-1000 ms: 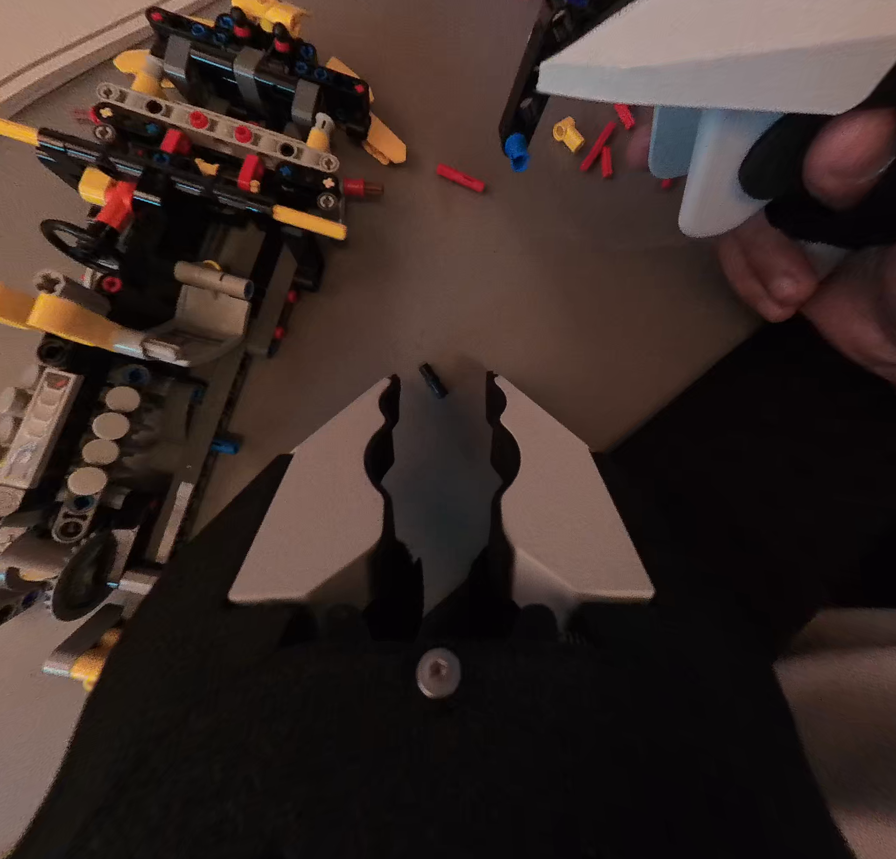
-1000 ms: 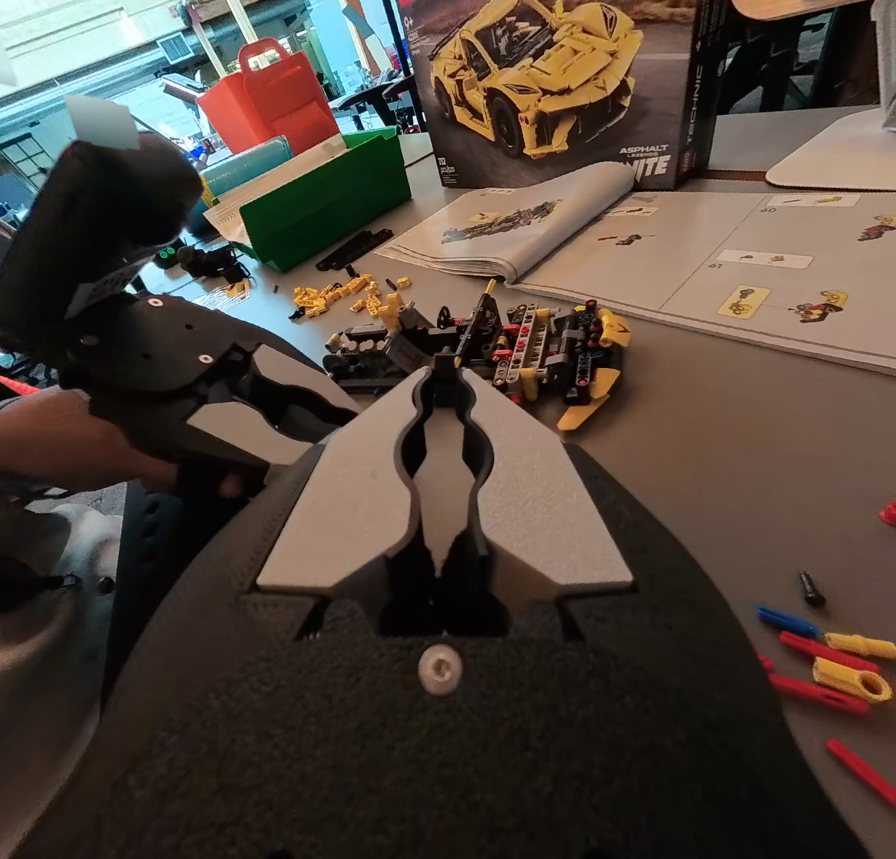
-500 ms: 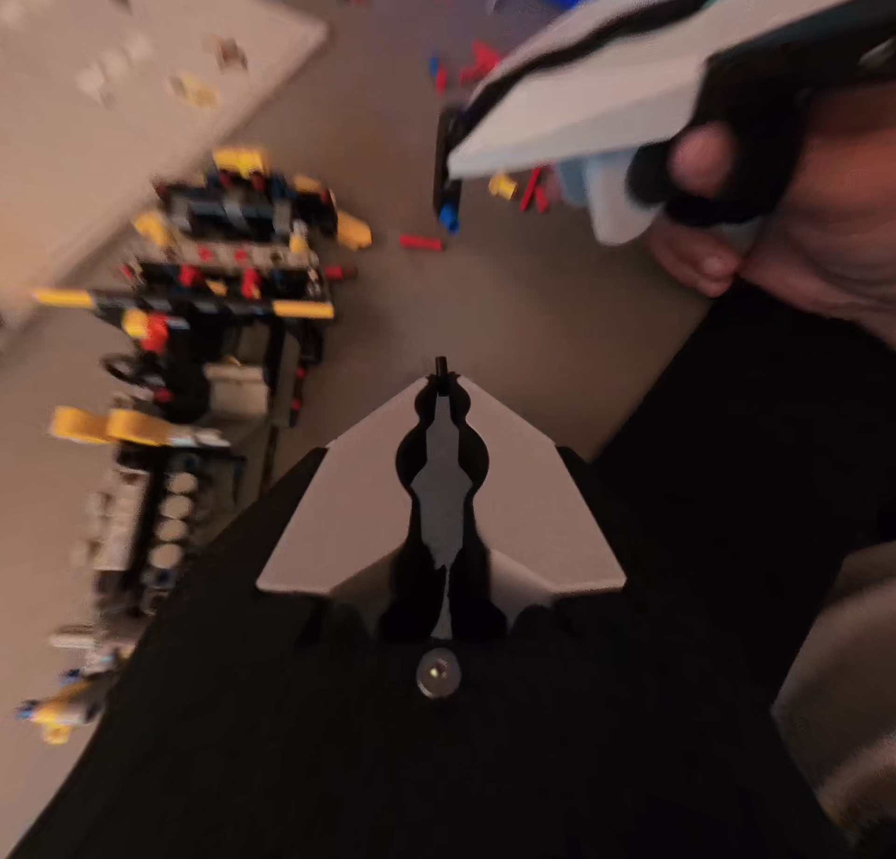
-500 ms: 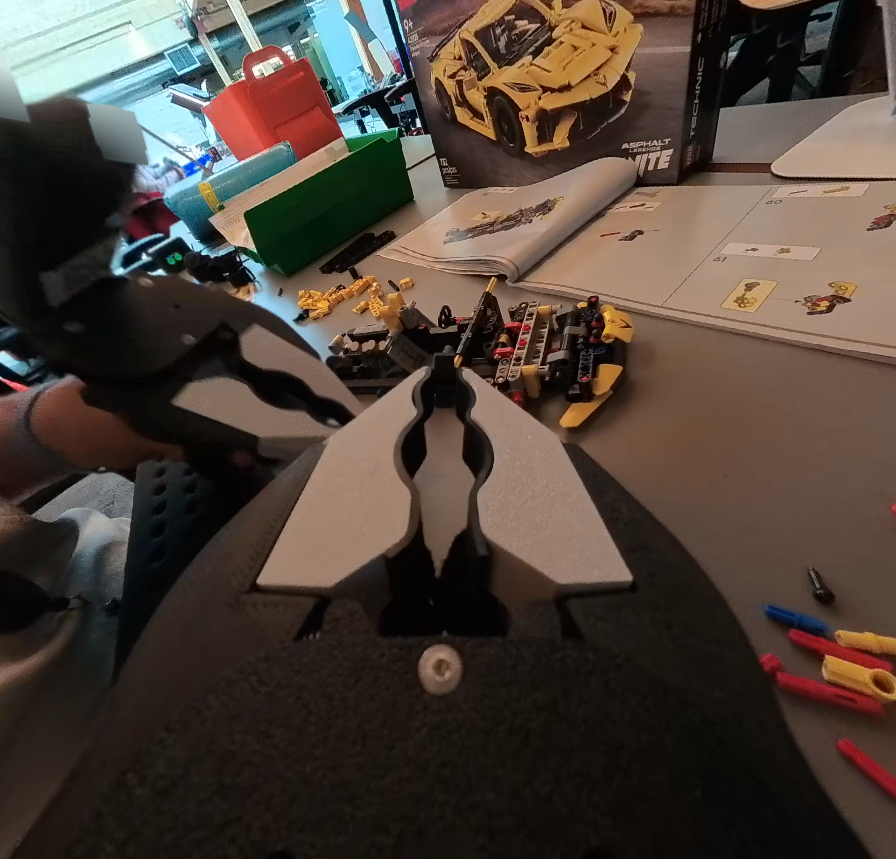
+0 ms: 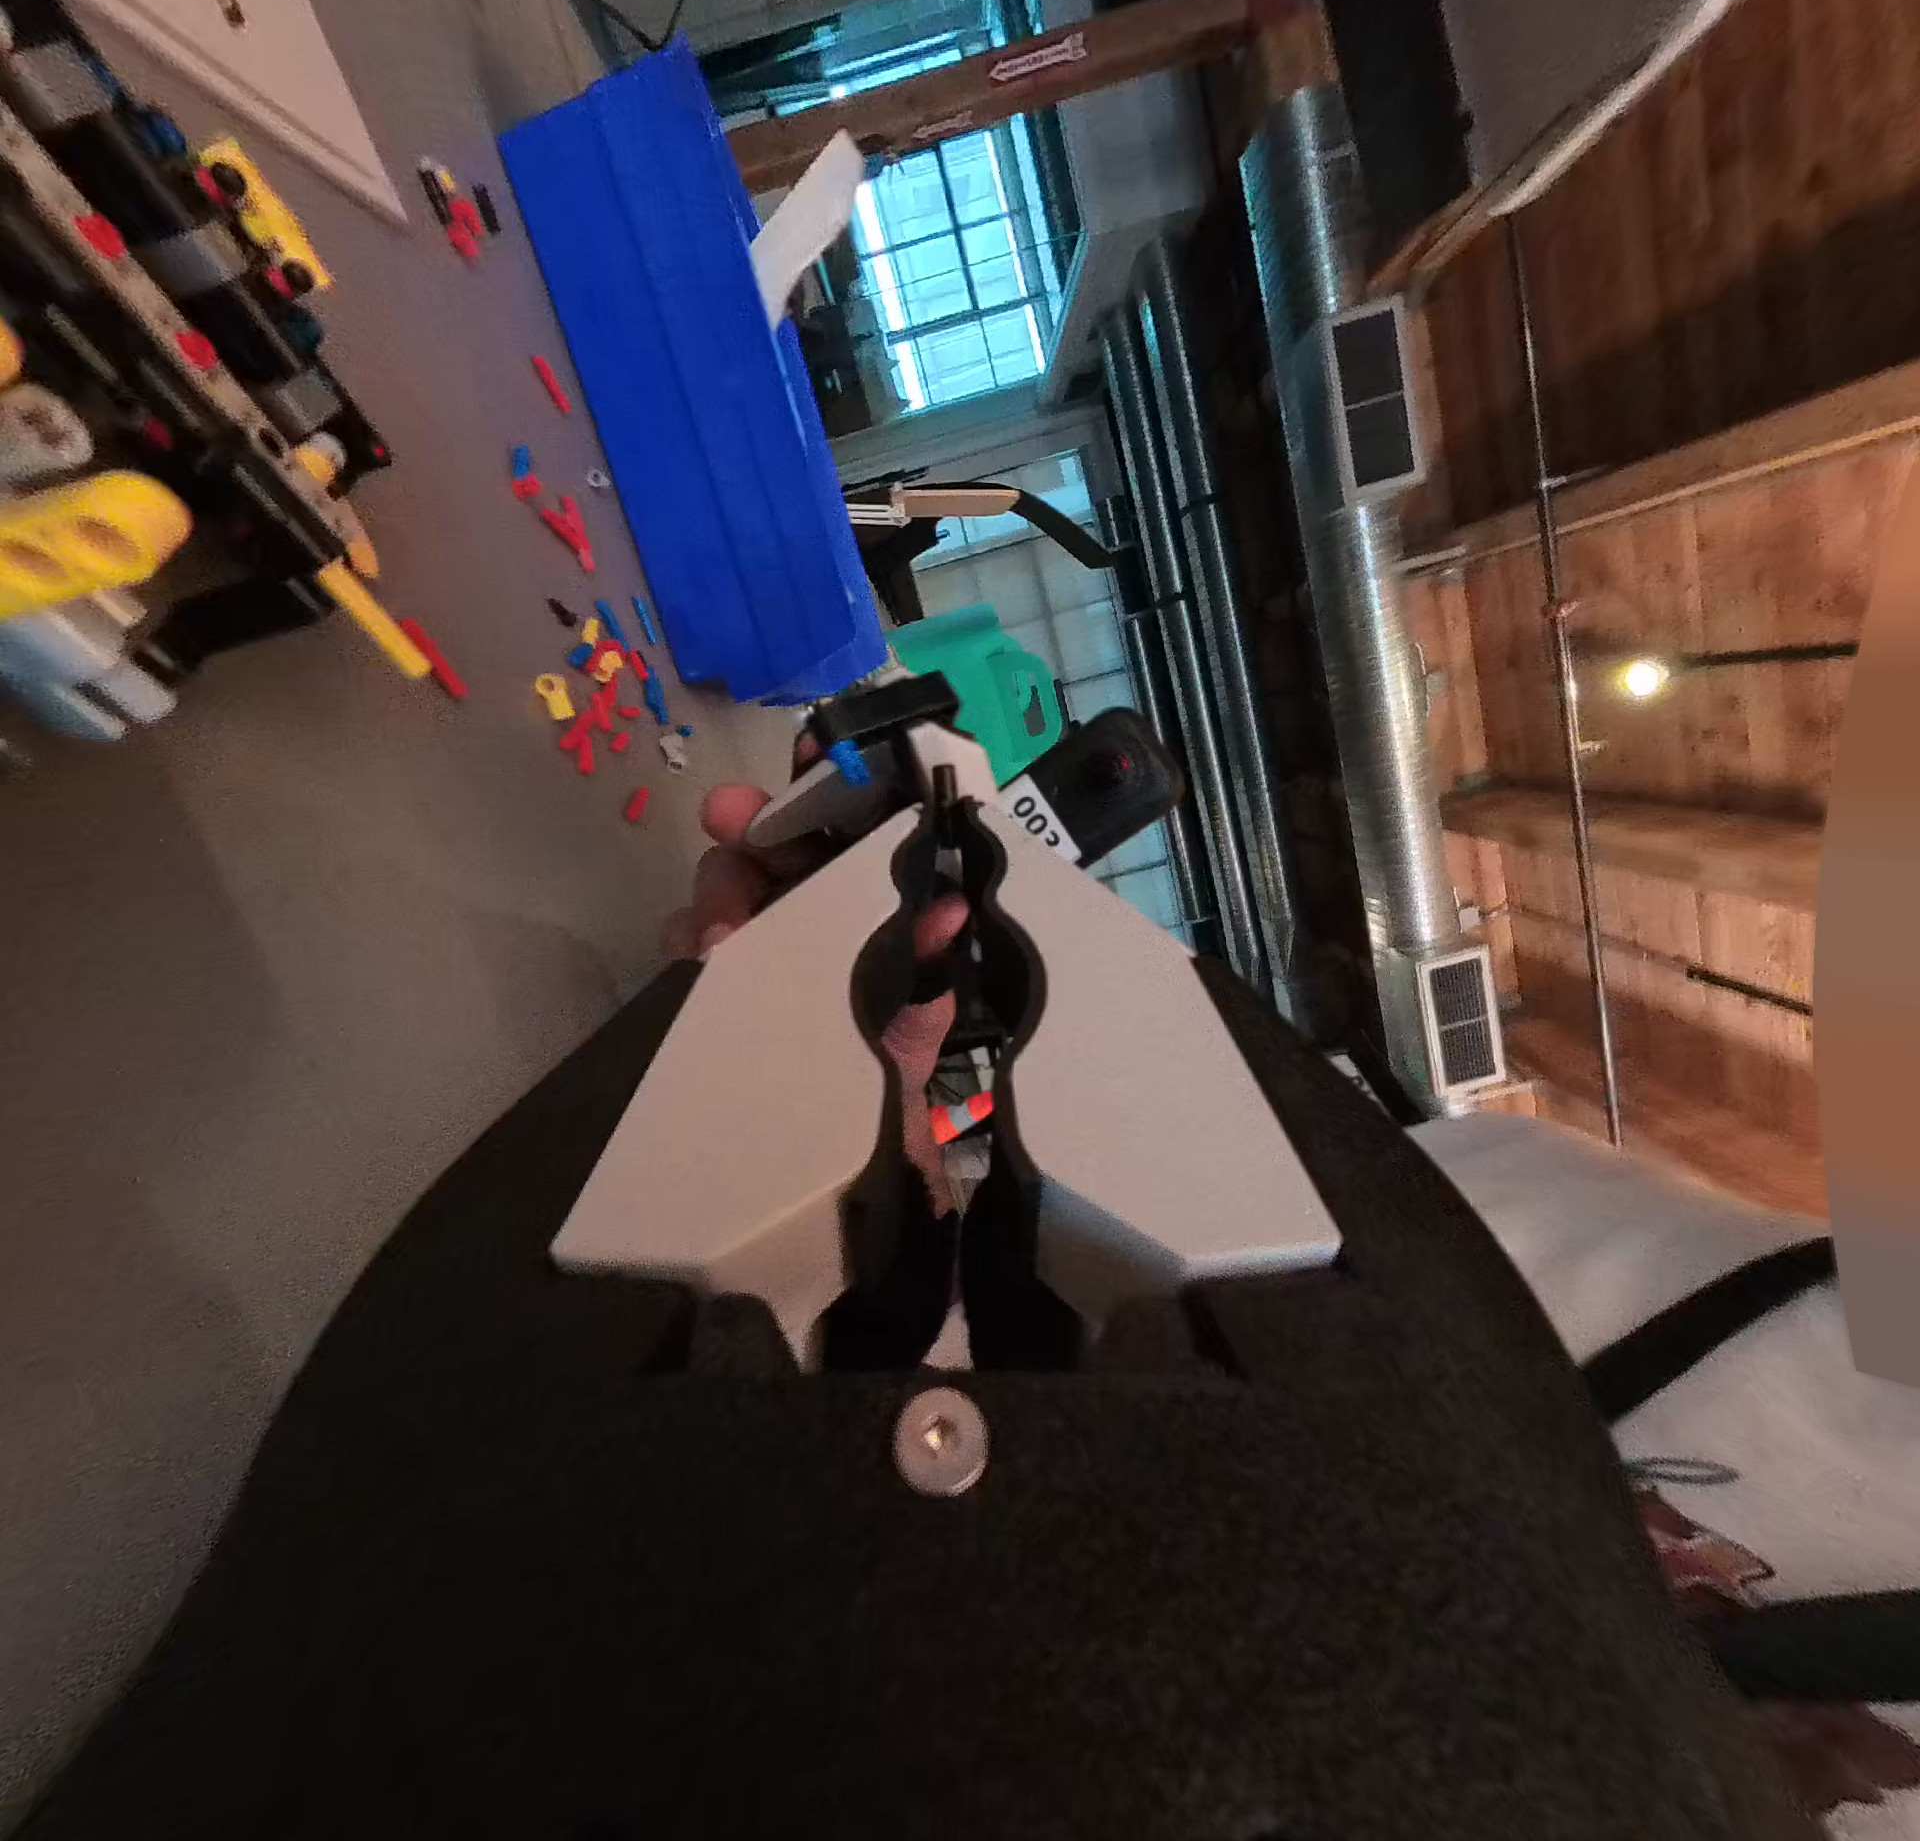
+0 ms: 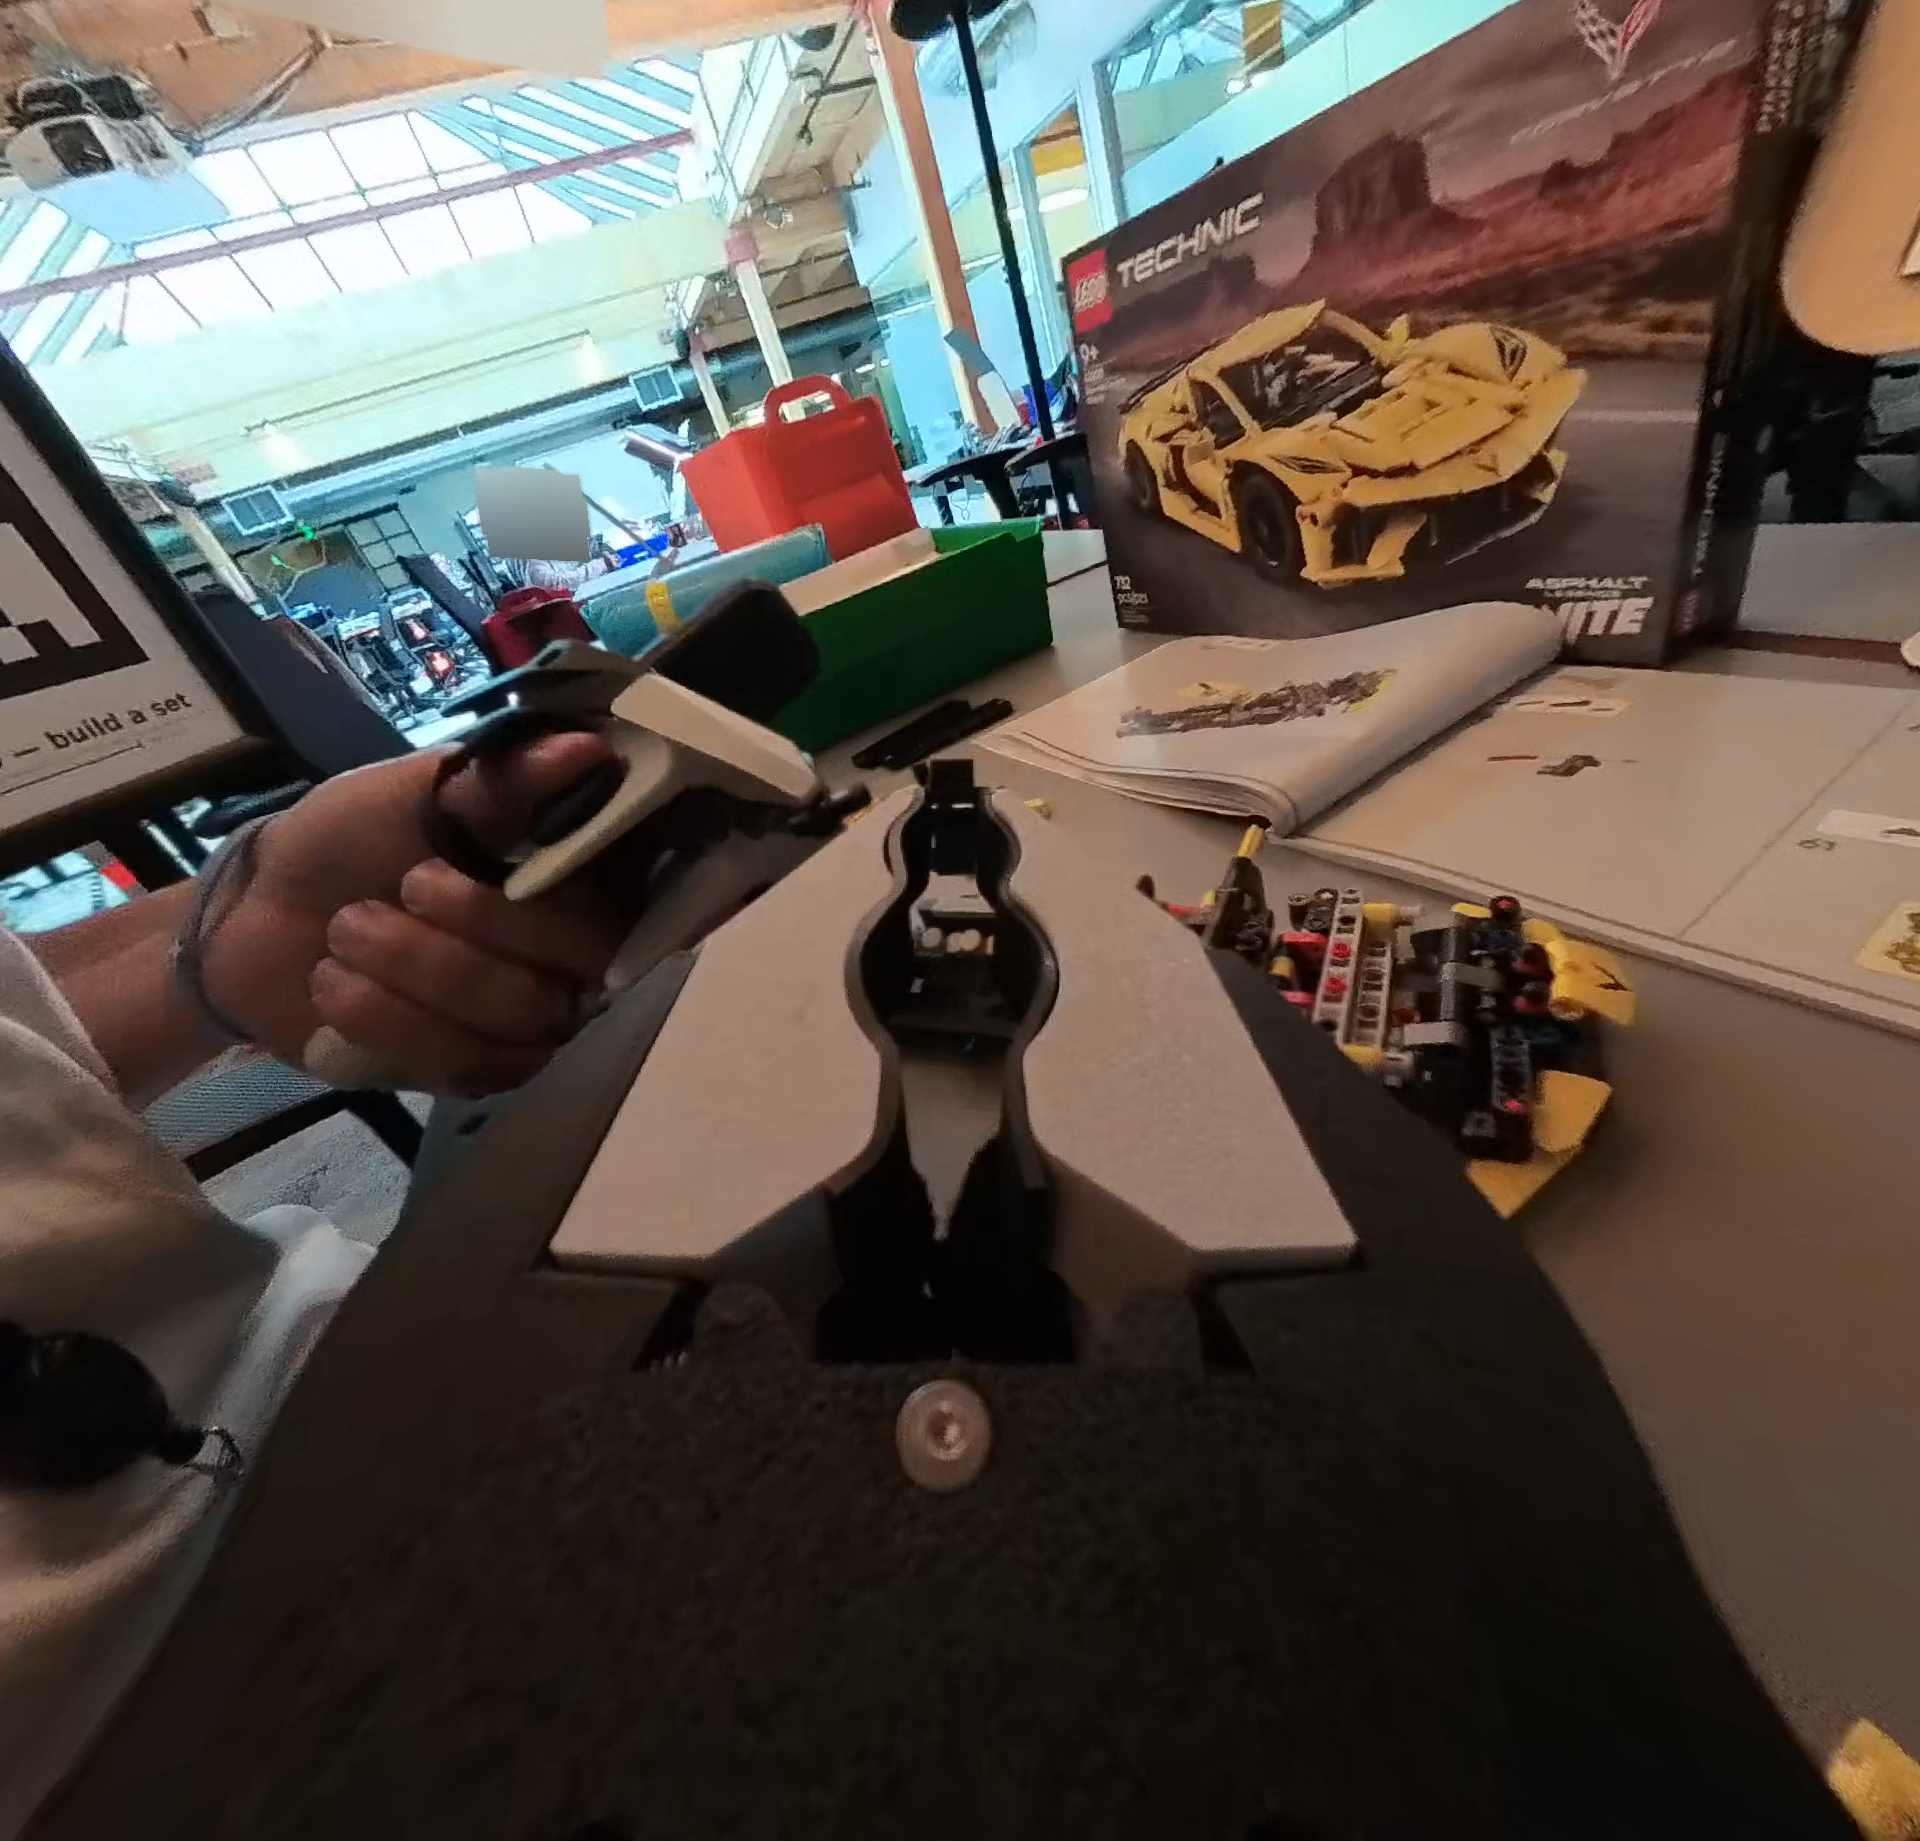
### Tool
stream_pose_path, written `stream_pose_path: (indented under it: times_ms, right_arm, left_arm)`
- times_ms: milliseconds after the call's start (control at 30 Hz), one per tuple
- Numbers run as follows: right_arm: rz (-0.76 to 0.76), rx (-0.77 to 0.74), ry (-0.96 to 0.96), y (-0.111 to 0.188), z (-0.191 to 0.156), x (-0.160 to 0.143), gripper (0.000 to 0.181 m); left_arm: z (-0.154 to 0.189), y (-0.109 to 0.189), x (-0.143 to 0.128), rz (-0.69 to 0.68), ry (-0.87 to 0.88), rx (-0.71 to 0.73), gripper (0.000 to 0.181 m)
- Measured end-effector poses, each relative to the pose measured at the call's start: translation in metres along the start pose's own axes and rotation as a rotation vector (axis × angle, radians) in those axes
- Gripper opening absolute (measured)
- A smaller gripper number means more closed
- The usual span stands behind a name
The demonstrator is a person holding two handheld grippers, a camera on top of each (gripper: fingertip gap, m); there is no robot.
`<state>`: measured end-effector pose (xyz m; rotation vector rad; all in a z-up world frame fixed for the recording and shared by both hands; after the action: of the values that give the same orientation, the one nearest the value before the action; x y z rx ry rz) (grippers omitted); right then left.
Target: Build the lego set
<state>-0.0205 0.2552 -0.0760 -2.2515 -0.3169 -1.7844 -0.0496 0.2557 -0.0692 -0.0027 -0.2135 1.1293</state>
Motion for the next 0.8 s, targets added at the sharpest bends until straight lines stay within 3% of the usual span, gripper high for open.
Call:
stream_pose_path:
  times_ms: [200, 533, 667, 800]
  right_arm:
    - [0.01, 0.04, 0.021, -0.002, -0.01, 0.0, 0.007]
    - [-0.01, 0.07, 0.183, 0.001, -0.02, -0.001, 0.007]
    - [-0.09, 0.056, 0.268, -0.001, -0.023, -0.012, 0.007]
    - [-0.133, 0.011, 0.277, -0.005, -0.019, -0.017, 0.007]
  left_arm:
    - [-0.005, 0.005, 0.0, 0.027, 0.097, 0.006, 0.004]
    - [-0.009, 0.008, -0.008, -0.024, 0.097, 0.077, 0.004]
    - [-0.018, 0.011, -0.012, -0.088, -0.193, 0.279, 0.004]
    - [-0.023, 0.012, -0.013, -0.155, -0.66, 0.512, 0.004]
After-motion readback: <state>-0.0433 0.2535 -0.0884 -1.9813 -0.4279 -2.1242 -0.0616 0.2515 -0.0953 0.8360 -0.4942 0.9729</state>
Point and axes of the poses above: each gripper's, where its closed fingertips meet, y back along the fingers, x out of its top, z = x × y across the jaws, the point moved 1 cm from there along y, back along the fingers, and after that the axes turned 4 degrees about y, right-handed, at the moved point
